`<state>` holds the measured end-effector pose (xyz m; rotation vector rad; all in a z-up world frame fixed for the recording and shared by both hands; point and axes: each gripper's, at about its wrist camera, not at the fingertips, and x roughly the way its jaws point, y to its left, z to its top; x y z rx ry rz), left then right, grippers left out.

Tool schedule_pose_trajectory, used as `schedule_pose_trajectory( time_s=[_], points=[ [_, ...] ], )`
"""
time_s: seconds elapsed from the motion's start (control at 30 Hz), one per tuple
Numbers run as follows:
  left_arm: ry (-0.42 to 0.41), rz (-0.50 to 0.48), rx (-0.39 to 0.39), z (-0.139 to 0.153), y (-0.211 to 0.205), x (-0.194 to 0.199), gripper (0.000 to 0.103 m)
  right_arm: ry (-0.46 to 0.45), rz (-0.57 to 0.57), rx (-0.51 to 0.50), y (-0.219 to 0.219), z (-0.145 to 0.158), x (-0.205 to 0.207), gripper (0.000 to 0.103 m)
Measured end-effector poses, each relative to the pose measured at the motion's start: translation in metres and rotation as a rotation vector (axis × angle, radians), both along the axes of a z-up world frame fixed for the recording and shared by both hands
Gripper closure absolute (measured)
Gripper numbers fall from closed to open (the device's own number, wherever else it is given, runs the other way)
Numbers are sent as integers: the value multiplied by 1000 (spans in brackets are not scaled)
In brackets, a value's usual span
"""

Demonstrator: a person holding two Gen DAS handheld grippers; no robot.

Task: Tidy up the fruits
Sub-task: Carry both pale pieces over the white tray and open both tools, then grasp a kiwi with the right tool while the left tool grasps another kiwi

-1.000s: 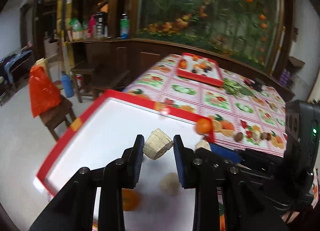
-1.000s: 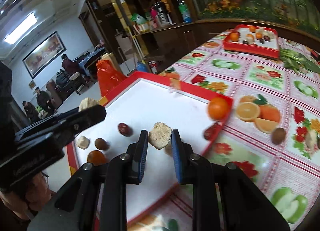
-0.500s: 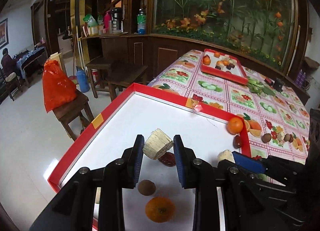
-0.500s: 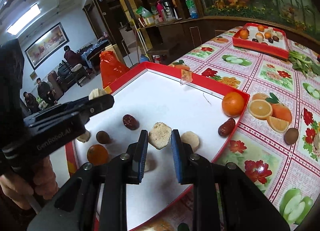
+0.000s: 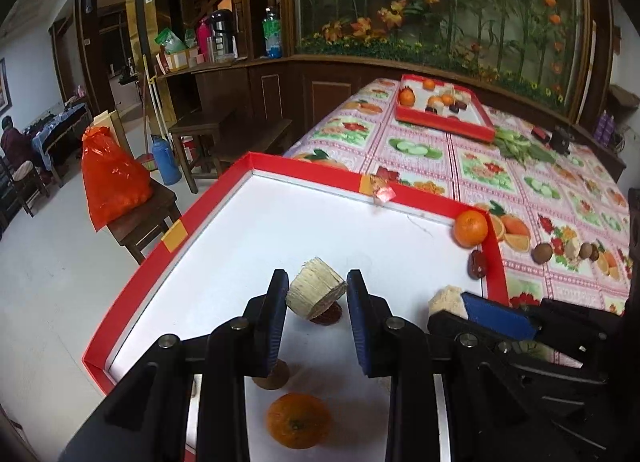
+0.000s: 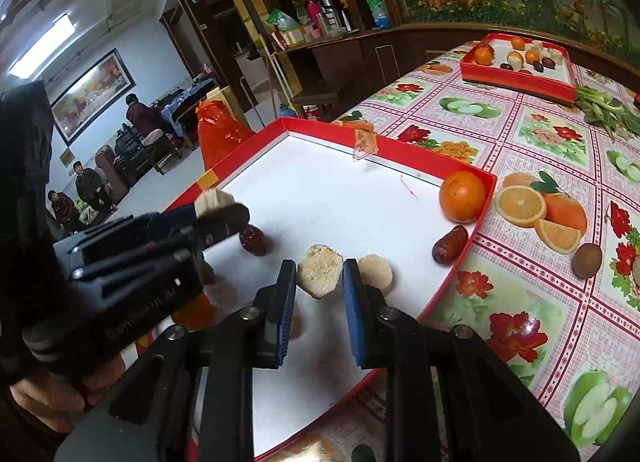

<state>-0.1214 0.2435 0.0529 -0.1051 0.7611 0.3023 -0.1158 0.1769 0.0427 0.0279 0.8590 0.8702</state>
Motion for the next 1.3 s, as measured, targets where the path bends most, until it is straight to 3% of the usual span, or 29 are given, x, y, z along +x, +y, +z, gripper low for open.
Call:
schedule_pose_trajectory(
  time_s=[0.2,0.47,0.63,0.67,0.8,0.9,1.07,1.3],
  points=[
    [61,-13,48,-7,-14,9,74,15,-11,-33,-1,-5,4,77],
    [119,52,94,-12,-14,9,73,14,-11,-57,-2,-4,3,77],
    [142,88,116,-9,-17,9,72,20,-24,-52,-9,2,4,66],
    [141,93,122,-7,-19,8,70,13,-27,-34,-12,6,4,66],
    [115,120,126,4,-23,2,46,-14,-36,20,-27,20,3,61],
    [85,116,126,14,-31,-4,41,-57,-62,44,-43,33,4,61],
    [54,57,118,28,-55,-5,38,-104,-161,71,-93,51,24,61],
    [17,-160,110,36,-117,7,32,-65,-361,100,-203,56,65,62]
  ],
)
